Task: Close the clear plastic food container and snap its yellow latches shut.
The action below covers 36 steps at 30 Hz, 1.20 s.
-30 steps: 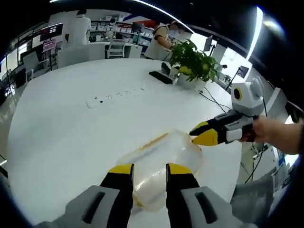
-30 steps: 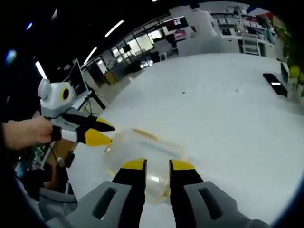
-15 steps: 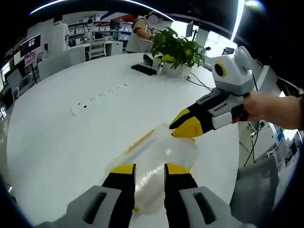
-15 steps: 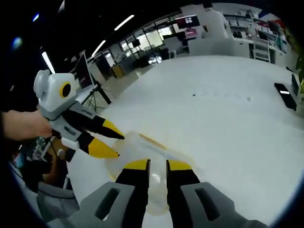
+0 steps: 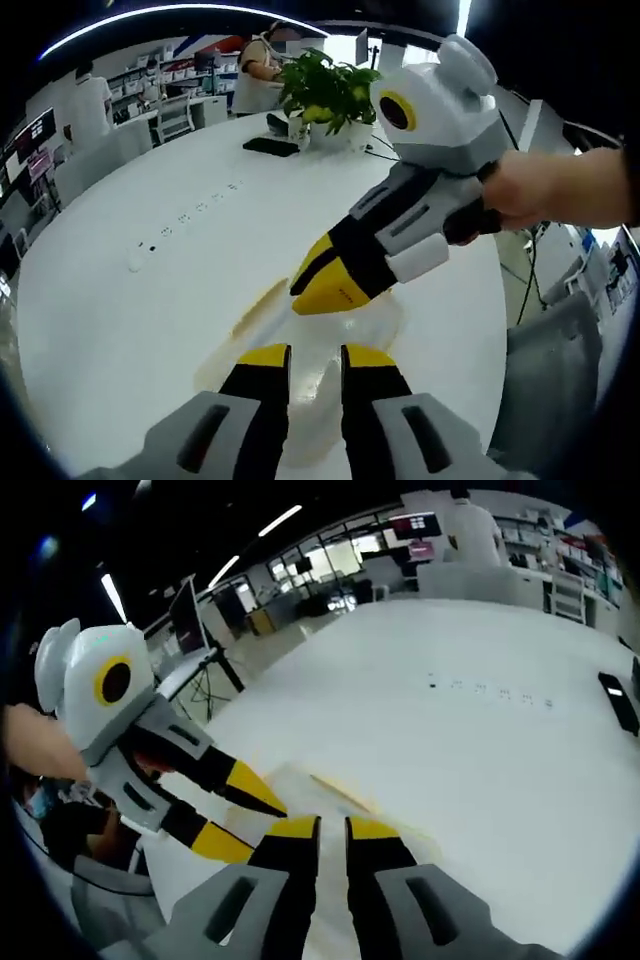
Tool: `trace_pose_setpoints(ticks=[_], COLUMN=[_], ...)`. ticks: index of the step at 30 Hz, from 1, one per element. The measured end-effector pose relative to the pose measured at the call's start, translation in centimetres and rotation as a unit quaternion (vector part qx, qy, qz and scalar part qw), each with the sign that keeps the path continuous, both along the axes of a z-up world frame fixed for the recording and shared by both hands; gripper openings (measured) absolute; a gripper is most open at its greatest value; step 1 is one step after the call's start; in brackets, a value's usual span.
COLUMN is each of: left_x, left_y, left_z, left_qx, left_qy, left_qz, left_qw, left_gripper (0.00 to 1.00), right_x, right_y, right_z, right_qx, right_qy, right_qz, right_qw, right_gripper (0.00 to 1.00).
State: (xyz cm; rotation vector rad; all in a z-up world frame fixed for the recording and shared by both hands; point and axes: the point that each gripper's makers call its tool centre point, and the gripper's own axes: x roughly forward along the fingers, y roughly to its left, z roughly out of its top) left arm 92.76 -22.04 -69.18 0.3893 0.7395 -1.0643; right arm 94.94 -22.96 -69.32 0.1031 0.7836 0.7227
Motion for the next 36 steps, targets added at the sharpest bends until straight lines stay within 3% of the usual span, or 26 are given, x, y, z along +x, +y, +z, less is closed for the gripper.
trace_pose_setpoints(ticks=[3,7,17,24,31,36], left_x=[-0.6,-1.5,-2.7,-2.8,-2.8,-2.8], left_y=[-0.2,-0.4,-0.5,-0.8,-1.1,-1.5], left_z=[-0.2,-0.7,-1.1,-1.1,-0.8,-0.4], left_qx=[0.018,0.026,0.037,0.048,0.072,0.093], left_qy=[-0.024,-0.026,-0.033,-0.058,-0.111,-0.163], left_qz=[-0.033,-0.054,-0.082,-0.101,-0.140,-0.183], left_qw=[0.9990,0.9979,0.9954,0.9921,0.9813,0.9650], left_gripper=[0.12,0.13,0.16,0.17,0.20,0.21], right_x=[0.0,0.1,0.6,1.2,1.4,1.3], right_y=[0.4,0.7,0.7,0.5,0.7,0.8], right_z=[-0.2,-0.2,-0.3,-0.4,-0.6,-1.0], right_qx=[-0.011,-0.016,-0.029,-0.040,-0.068,-0.094], right_qy=[-0.004,-0.011,-0.020,-0.021,-0.027,-0.025], right_qz=[0.013,0.021,0.034,0.045,0.086,0.126], right_qw=[0.9998,0.9996,0.9988,0.9980,0.9936,0.9872], right_gripper=[0.08,0.08,0.10,0.13,0.19,0.21])
